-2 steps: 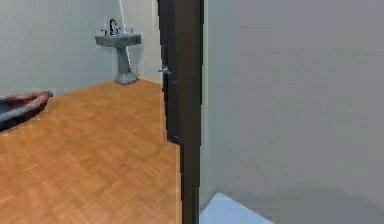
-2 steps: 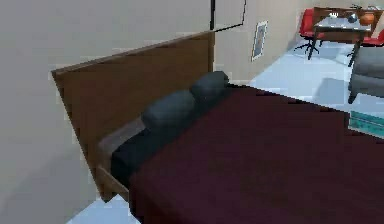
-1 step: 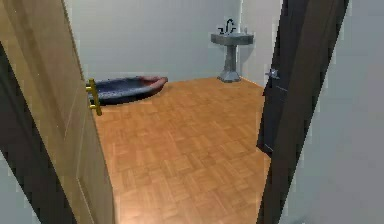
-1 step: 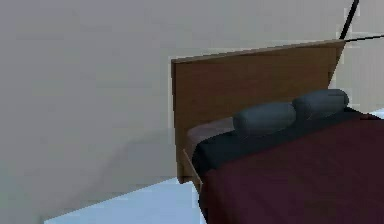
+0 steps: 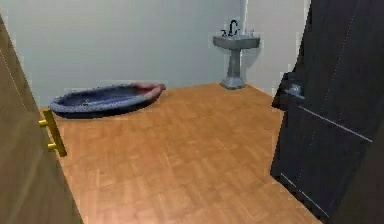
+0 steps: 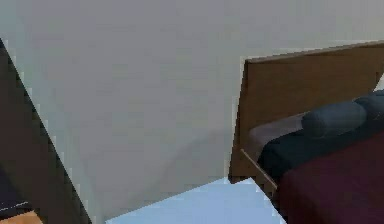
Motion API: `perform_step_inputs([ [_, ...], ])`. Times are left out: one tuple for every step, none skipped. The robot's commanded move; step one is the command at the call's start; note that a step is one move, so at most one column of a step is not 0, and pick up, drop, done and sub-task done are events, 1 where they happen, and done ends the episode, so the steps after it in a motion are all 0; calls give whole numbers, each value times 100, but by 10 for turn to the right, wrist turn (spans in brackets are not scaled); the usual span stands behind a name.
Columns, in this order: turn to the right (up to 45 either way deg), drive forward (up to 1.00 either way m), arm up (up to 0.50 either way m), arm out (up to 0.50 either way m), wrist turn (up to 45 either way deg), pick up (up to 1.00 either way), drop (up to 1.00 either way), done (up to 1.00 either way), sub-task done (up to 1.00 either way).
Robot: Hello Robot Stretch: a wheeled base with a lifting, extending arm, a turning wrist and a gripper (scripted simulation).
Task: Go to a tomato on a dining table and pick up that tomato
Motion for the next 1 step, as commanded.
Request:
perform_step_inputs([
  [180, 0, 0, 0, 0, 0, 0, 0, 0],
])
